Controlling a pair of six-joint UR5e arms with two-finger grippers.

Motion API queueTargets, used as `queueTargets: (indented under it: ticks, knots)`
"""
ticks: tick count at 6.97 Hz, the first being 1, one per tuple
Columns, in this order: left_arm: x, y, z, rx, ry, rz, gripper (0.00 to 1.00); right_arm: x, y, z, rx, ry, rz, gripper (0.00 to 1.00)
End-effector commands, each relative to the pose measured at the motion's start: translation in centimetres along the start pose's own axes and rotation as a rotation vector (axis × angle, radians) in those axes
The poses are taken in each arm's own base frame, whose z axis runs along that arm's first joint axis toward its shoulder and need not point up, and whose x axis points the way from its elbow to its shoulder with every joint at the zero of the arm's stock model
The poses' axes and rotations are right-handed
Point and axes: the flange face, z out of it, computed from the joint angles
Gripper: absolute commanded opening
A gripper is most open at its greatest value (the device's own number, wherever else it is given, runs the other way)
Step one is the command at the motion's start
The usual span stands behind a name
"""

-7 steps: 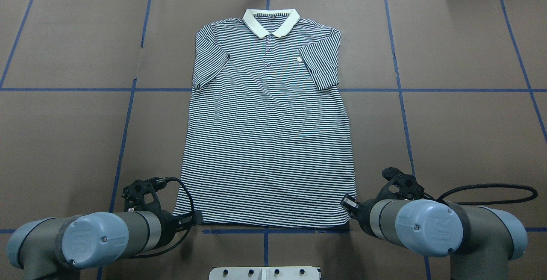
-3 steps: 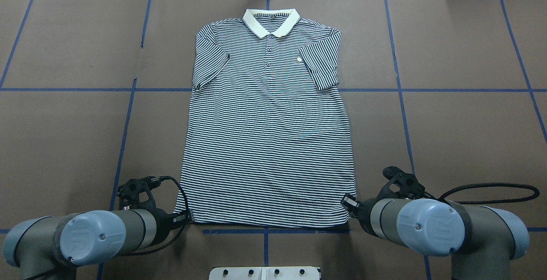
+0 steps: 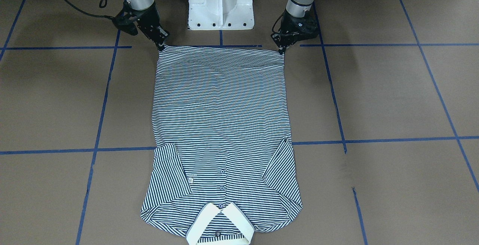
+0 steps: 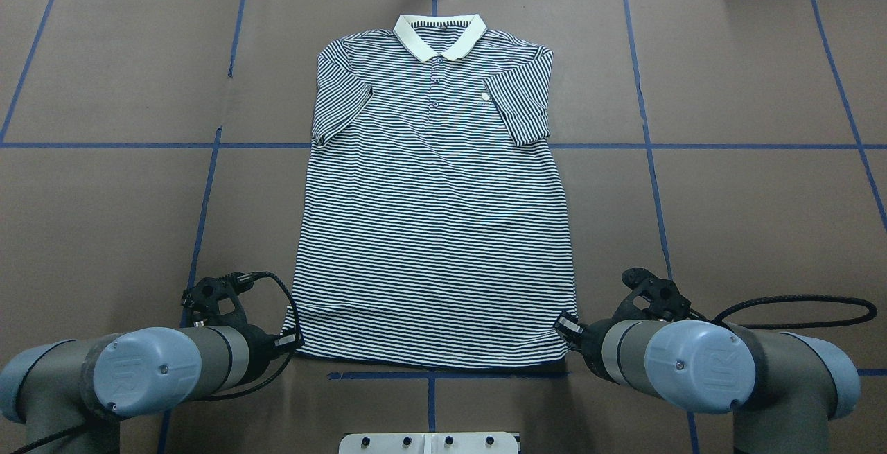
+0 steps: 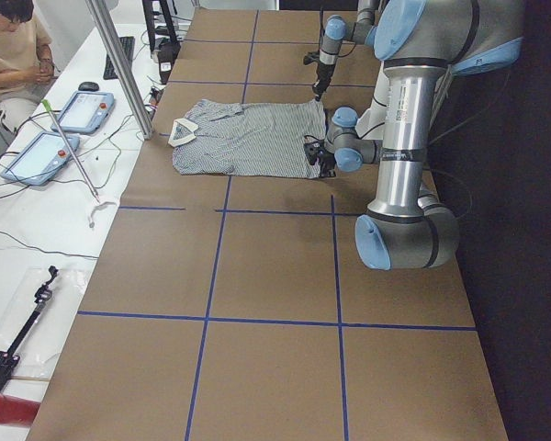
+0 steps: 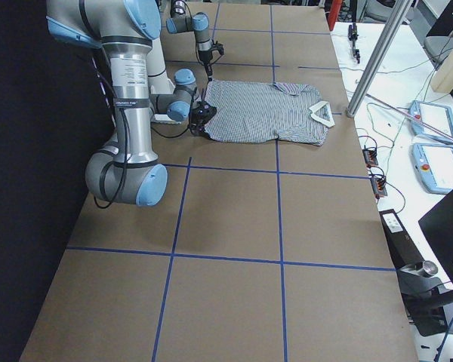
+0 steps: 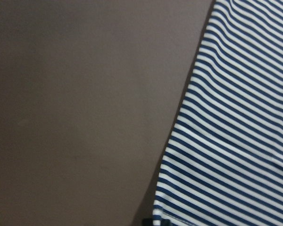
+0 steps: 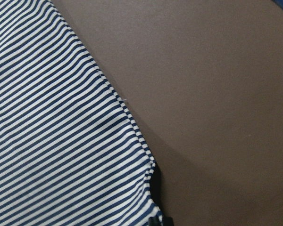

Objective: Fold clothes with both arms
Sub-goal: 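Grasp the hem corners with both grippers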

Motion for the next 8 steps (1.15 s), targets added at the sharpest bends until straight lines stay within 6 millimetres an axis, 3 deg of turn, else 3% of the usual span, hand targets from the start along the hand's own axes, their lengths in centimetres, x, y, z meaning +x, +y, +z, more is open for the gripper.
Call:
queueTargets:
  ticks: [1, 2, 3, 4, 5, 6, 7, 8]
  knots:
    - [1.5, -0.5, -4.2, 0.002, 0.051, -0.014, 0.0, -0.2, -0.1, -0.5, -0.002, -0.01, -0.014, 0.0]
    - [2.1, 0.8, -6.0, -0.001, 0.048, -0.064, 0.0, -0.4, 0.9, -2.4, -0.032, -0.039, -0.024, 0.0]
    - [2.4, 4.5, -7.5, -0.046, 0.042, -0.086, 0.0, 1.0, 1.9, -4.2, -0.064, -0.04, -0.044, 0.0]
    - [2.9, 6.0, -10.1, -0.083, 0.064, -0.073, 0.0, 3.2, 2.5, -5.5, -0.086, -0.019, -0.067, 0.0]
    - [2.8, 6.8, -10.5, -0.1, 0.062, -0.064, 0.0, 5.0, 2.0, -8.0, -0.099, -0.013, -0.078, 0.0]
    - [3.1, 6.7, -11.8, -0.099, 0.059, -0.066, 0.0, 4.9, 1.6, -10.2, -0.111, -0.04, -0.074, 0.0]
    - [3.3, 5.9, -11.9, -0.082, 0.059, -0.07, 0.0, 4.0, -1.1, -10.3, -0.055, -0.061, -0.05, 0.0]
    - [4.1, 2.3, -11.5, -0.014, 0.069, -0.09, 0.0, 1.4, -3.0, -10.4, -0.012, -0.115, -0.109, 0.0]
